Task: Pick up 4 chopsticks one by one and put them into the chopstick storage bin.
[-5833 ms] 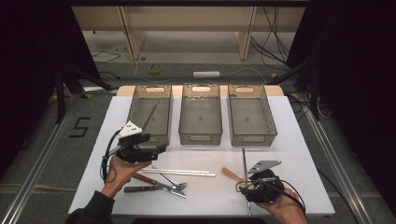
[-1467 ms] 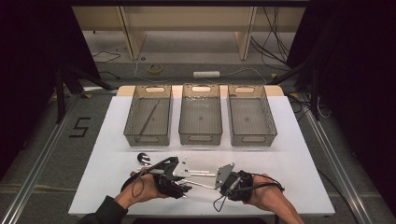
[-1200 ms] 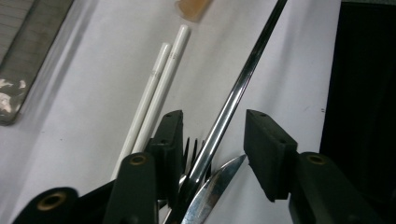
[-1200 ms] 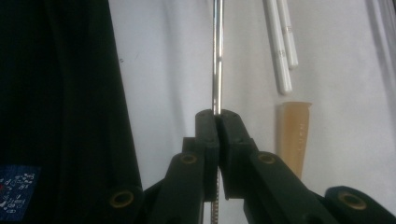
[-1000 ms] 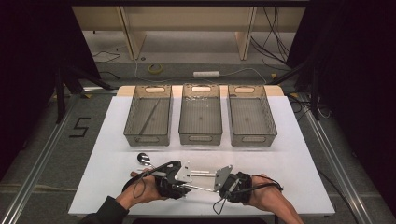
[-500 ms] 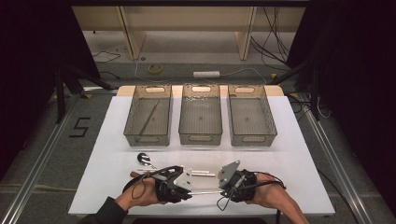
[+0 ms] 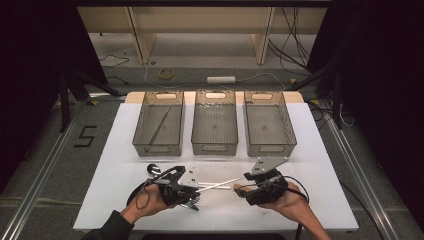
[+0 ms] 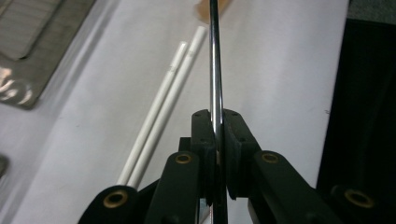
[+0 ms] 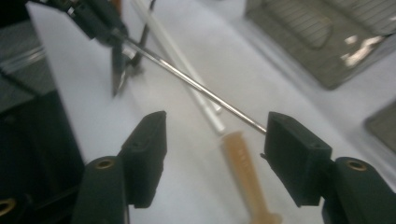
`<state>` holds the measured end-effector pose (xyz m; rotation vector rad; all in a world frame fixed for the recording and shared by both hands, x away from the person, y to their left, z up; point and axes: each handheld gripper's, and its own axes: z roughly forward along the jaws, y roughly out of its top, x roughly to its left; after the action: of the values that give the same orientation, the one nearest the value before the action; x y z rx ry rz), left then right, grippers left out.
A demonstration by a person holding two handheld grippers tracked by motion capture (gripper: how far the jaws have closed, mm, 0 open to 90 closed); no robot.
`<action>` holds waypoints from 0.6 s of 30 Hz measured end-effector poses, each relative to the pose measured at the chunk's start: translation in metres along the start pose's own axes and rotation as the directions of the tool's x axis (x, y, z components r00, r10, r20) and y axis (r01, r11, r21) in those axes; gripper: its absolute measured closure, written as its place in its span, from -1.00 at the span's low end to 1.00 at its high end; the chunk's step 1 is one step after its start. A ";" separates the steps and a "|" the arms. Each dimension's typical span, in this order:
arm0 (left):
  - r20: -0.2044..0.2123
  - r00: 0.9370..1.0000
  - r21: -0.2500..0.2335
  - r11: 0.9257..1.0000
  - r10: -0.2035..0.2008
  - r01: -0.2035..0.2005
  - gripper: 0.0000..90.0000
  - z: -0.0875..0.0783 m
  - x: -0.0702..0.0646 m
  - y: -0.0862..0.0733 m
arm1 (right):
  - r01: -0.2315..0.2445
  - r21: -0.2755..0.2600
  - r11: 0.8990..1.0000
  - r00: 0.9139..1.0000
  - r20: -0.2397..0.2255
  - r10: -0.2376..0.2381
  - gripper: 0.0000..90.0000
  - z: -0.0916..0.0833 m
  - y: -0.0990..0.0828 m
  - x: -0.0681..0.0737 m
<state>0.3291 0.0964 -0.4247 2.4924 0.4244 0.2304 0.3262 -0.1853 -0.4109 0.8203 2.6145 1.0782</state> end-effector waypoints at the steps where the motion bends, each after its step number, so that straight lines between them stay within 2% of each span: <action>1: -0.005 1.000 -0.006 1.000 -0.009 0.009 0.86 -0.001 0.001 -0.001 | -0.015 -0.021 1.000 1.000 0.013 0.016 -0.17 -0.001 -0.001 -0.001; 4: -0.032 0.998 -0.025 0.999 -0.047 0.047 0.86 -0.004 0.005 -0.002 | -0.063 -0.096 0.993 0.997 0.038 0.067 -0.23 -0.006 -0.004 -0.005; 9: -0.073 0.993 -0.055 0.994 -0.095 0.091 0.86 -0.009 0.012 -0.005 | -0.130 -0.137 0.982 0.989 0.051 0.138 -0.29 -0.009 -0.011 -0.009; 10: -0.077 0.991 -0.064 0.993 -0.105 0.101 0.86 -0.010 0.014 -0.006 | -0.148 -0.153 0.977 0.986 0.053 0.158 -0.29 -0.011 -0.014 -0.010; 18: -0.131 0.974 -0.116 0.978 -0.186 0.171 0.86 -0.019 0.026 -0.013 | -0.204 -0.248 0.947 0.972 0.061 0.225 -0.32 -0.019 -0.028 -0.012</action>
<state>0.3457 0.1255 -0.4155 2.3273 0.6750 0.3484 0.3171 -0.2194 -0.4175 1.0855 2.3022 1.3499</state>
